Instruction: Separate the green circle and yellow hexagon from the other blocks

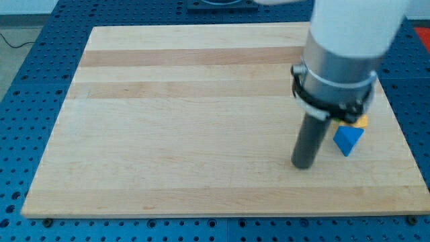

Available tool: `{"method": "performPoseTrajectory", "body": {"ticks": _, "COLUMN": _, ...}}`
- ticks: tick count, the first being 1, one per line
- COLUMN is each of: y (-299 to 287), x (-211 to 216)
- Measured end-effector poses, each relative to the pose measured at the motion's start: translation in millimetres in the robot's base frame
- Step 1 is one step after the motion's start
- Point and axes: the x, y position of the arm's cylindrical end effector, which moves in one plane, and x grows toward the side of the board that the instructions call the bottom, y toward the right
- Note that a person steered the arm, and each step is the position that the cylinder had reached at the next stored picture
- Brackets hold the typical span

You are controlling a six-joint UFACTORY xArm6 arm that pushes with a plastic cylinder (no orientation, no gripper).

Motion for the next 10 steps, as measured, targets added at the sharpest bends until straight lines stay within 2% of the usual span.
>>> {"method": "performPoseTrajectory", "body": {"ticks": 1, "y": 22.7, "x": 50.9}}
{"method": "performPoseTrajectory", "body": {"ticks": 2, "y": 59.8, "x": 52.1}}
{"method": "performPoseTrajectory", "body": {"ticks": 3, "y": 132.4, "x": 40.0}}
{"method": "performPoseTrajectory", "body": {"ticks": 4, "y": 186.5, "x": -14.4}}
{"method": "performPoseTrajectory", "body": {"ticks": 5, "y": 187.6, "x": -74.0}}
{"method": "performPoseTrajectory", "body": {"ticks": 7, "y": 184.6, "x": -114.7}}
{"method": "performPoseTrajectory", "body": {"ticks": 8, "y": 157.5, "x": -116.2}}
{"method": "performPoseTrajectory", "body": {"ticks": 10, "y": 44.3, "x": -116.2}}
